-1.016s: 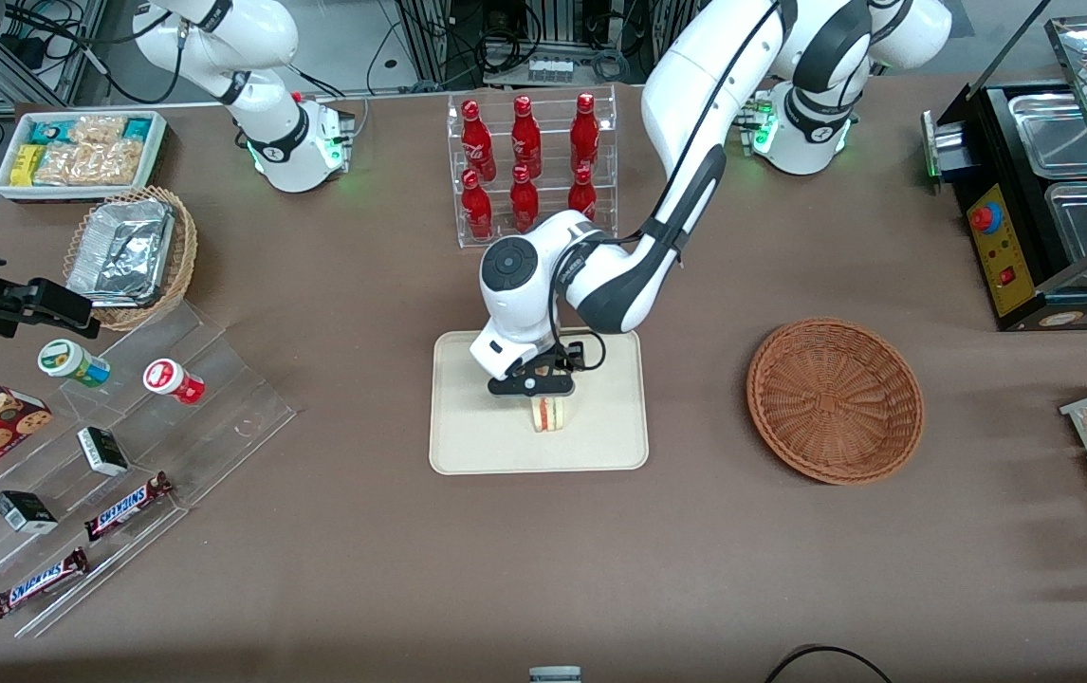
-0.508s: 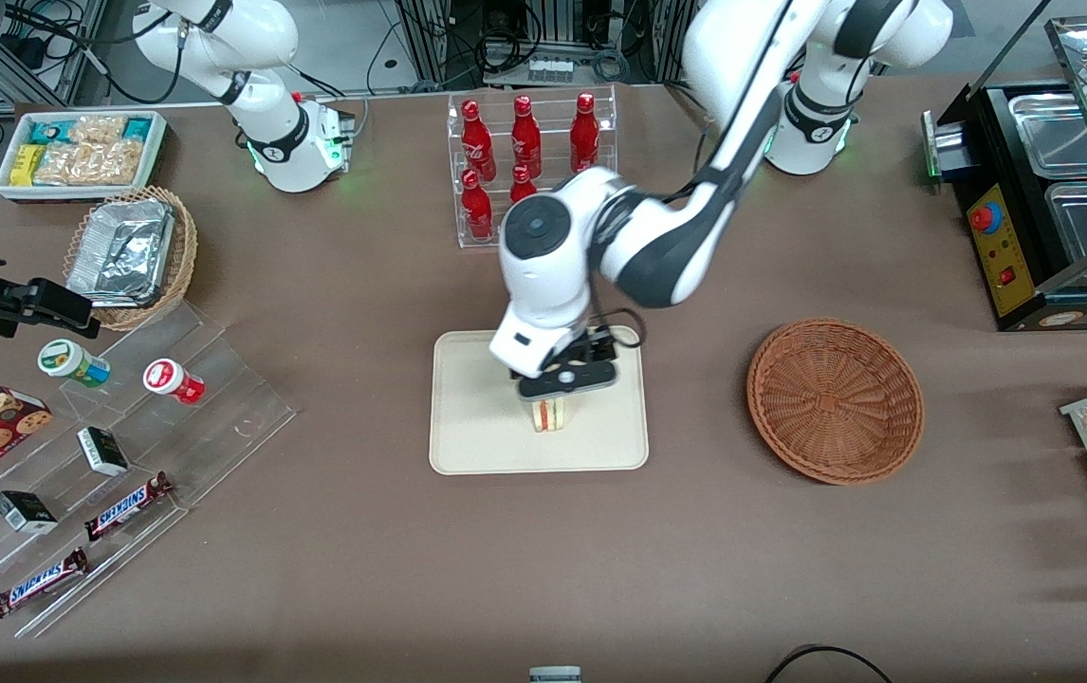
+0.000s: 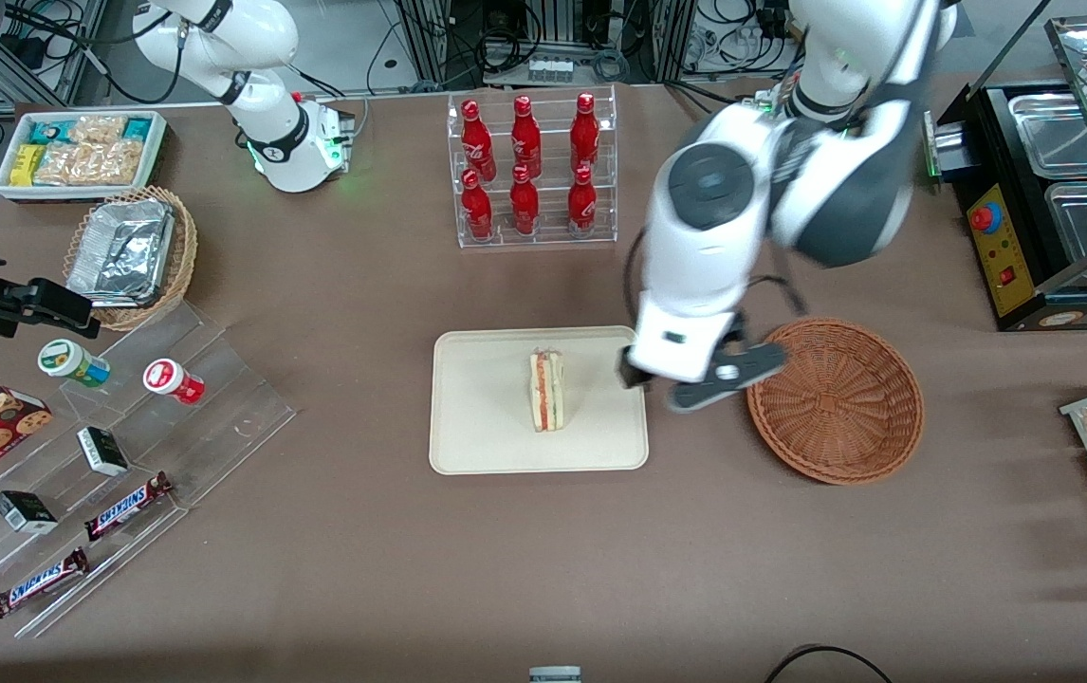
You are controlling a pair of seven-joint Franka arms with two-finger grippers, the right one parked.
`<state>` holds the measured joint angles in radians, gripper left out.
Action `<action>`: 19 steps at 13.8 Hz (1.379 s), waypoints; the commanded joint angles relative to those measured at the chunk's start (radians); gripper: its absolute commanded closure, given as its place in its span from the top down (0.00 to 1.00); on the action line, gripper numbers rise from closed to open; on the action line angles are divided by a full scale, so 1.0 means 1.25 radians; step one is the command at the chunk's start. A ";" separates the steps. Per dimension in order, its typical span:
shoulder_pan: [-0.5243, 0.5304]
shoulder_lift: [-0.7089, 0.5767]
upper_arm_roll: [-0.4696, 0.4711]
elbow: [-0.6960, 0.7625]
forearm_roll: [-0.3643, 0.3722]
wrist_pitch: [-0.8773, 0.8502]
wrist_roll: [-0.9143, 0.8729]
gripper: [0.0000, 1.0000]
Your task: Place sandwich from basket to tray
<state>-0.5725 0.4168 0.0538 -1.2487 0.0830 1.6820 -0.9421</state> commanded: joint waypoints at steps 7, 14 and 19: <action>0.253 -0.224 -0.007 -0.044 -0.047 -0.232 0.363 0.99; 0.417 -0.356 -0.007 -0.169 -0.108 -0.287 0.693 0.99; 0.470 -0.438 -0.009 -0.255 -0.107 -0.288 0.845 0.99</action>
<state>-0.0261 -0.0749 0.0578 -1.5088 -0.0360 1.3191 0.0350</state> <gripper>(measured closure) 0.004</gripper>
